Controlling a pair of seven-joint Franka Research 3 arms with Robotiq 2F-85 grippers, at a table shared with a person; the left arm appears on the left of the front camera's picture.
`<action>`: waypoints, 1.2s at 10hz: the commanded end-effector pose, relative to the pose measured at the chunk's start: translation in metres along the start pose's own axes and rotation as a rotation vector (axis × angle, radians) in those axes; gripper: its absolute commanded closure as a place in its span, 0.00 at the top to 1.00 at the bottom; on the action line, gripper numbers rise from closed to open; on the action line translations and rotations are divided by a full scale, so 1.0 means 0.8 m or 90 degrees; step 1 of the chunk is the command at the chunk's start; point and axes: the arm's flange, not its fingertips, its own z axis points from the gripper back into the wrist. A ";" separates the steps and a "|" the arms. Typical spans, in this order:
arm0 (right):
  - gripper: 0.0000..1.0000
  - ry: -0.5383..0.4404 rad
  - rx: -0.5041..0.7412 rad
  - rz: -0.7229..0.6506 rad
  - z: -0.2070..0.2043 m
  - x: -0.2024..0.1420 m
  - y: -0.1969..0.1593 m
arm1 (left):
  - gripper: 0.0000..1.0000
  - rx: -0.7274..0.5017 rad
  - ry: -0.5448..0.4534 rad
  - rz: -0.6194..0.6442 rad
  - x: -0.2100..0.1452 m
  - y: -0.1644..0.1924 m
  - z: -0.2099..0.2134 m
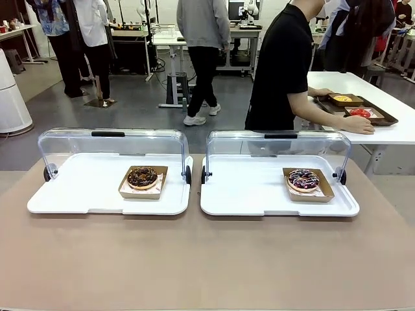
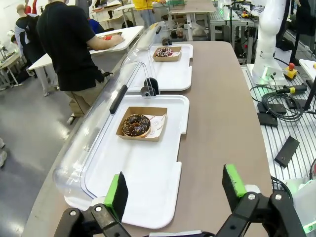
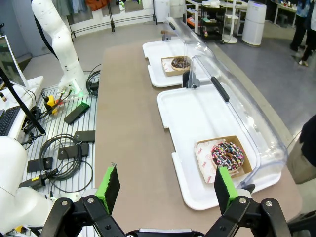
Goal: Provide the desired donut to the person.
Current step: Place the picked Paper togo box onto the Handle tray extended by the person.
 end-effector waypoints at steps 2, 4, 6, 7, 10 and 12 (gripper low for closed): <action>1.00 -0.009 0.003 0.004 -0.001 -0.001 0.001 | 1.00 0.010 0.000 -0.002 -0.001 -0.001 0.000; 1.00 -0.009 0.003 0.004 -0.001 -0.001 0.001 | 1.00 0.010 0.000 -0.002 -0.001 -0.001 0.000; 1.00 -0.009 0.003 0.004 -0.001 -0.001 0.001 | 1.00 0.010 0.000 -0.002 -0.001 -0.001 0.000; 1.00 -0.009 0.003 0.004 -0.001 -0.001 0.001 | 1.00 0.010 0.000 -0.002 -0.001 -0.001 0.000; 1.00 -0.009 0.003 0.004 -0.001 -0.001 0.001 | 1.00 0.010 0.000 -0.002 -0.001 -0.001 0.000; 1.00 -0.009 0.003 0.004 -0.001 -0.001 0.001 | 1.00 0.010 0.000 -0.002 -0.001 -0.001 0.000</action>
